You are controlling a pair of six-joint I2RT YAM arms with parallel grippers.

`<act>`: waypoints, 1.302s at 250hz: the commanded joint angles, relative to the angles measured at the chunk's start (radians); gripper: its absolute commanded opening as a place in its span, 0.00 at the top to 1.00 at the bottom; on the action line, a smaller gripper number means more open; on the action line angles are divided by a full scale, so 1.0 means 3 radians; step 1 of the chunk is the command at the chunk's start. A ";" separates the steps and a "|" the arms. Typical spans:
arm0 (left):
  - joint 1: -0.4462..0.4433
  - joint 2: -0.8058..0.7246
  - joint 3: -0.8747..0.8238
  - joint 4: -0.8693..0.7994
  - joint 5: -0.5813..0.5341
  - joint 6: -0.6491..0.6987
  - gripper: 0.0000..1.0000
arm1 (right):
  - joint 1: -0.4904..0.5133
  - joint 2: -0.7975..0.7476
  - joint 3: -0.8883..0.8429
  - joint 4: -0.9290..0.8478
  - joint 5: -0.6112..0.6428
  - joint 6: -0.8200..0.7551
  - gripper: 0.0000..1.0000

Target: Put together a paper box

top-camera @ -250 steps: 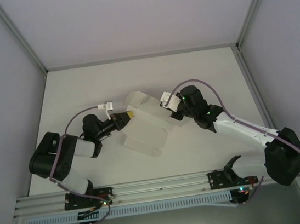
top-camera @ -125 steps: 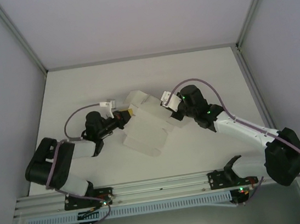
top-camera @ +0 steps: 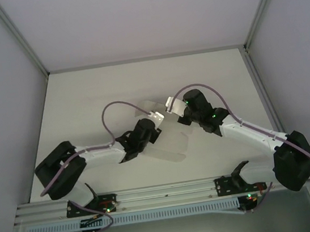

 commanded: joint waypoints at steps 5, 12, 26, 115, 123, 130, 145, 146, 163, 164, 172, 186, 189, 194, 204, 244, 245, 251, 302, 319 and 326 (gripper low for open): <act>-0.0284 0.0193 0.0300 0.0325 0.0036 0.0269 1.00 | 0.0172 0.0070 0.0016 0.0226 -0.0130 -0.0124 1.00; -0.0302 0.0242 0.0321 0.0342 0.0027 0.0265 1.00 | 0.0174 0.0071 0.0002 0.0232 -0.0122 -0.0135 1.00; -0.0308 0.0308 0.0357 0.0349 -0.0026 0.0206 1.00 | 0.0180 0.0066 -0.0027 0.0251 -0.0109 -0.0155 1.00; -0.0156 0.0069 0.0076 0.0245 -0.0056 -0.0324 0.71 | 0.0171 0.0055 -0.0123 0.0239 0.0073 -0.0300 1.00; -0.0142 0.0020 0.0062 0.0217 -0.0052 -0.0375 0.66 | 0.0171 0.0058 -0.0123 0.0242 0.0074 -0.0305 1.00; -0.0129 -0.0036 0.0043 0.0193 -0.0032 -0.0416 0.65 | 0.0168 0.0069 -0.0126 0.0252 0.0075 -0.0308 1.00; -0.0096 -0.0178 -0.0005 0.0154 0.0017 -0.0508 0.54 | 0.0166 0.0080 -0.0140 0.0284 0.0120 -0.0347 1.00; -0.0092 -0.0190 -0.0011 0.0164 0.0019 -0.0516 0.53 | 0.0165 0.0081 -0.0141 0.0289 0.0125 -0.0352 1.00; -0.0025 -0.0412 -0.0117 0.0129 0.0162 -0.0597 0.36 | 0.0164 0.0087 -0.0175 0.0370 0.0211 -0.0432 1.00; -0.0018 -0.0429 -0.0123 0.0126 0.0168 -0.0604 0.35 | 0.0164 0.0087 -0.0177 0.0375 0.0219 -0.0435 1.00; 0.0030 -0.0553 -0.0184 0.0106 0.0236 -0.0648 0.24 | 0.0164 0.0087 -0.0200 0.0426 0.0266 -0.0484 1.00; 0.0130 -0.0790 -0.0294 0.0050 0.0374 -0.0730 0.09 | 0.0165 0.0091 -0.0242 0.0541 0.0346 -0.0555 1.00; 0.0148 -0.0840 -0.0317 0.0035 0.0401 -0.0748 0.05 | 0.0166 0.0095 -0.0249 0.0562 0.0368 -0.0564 1.00; 0.0194 -0.0933 -0.0356 0.0006 0.0459 -0.0775 0.01 | 0.0168 0.0099 -0.0259 0.0598 0.0401 -0.0584 1.00; 0.0277 -0.1113 -0.0435 -0.0042 0.0545 -0.0835 0.00 | 0.0176 0.0117 -0.0269 0.0665 0.0480 -0.0616 1.00; 0.0675 -0.1764 -0.0631 -0.0369 0.0724 -0.1155 0.00 | 0.0231 0.0225 -0.0333 0.0873 0.0753 -0.0851 1.00; 0.0690 -0.1775 -0.0633 -0.0381 0.0725 -0.1161 0.00 | 0.0230 0.0228 -0.0337 0.0883 0.0761 -0.0863 1.00; 0.0751 -0.1845 -0.0638 -0.0432 0.0726 -0.1202 0.00 | 0.0251 0.0240 -0.0356 0.0948 0.0781 -0.0909 1.00; 0.1558 -0.1760 -0.0475 -0.0790 0.0849 -0.1782 0.00 | 0.0408 0.0368 -0.0477 0.1513 0.1138 -0.1202 1.00; 0.1891 -0.1499 -0.0428 -0.0735 0.1127 -0.1950 0.00 | 0.0459 0.0431 -0.0499 0.1643 0.1176 -0.1281 1.00; 0.2024 -0.1386 -0.0426 -0.0639 0.1305 -0.1985 0.00 | 0.0470 0.0454 -0.0505 0.1668 0.1170 -0.1283 1.00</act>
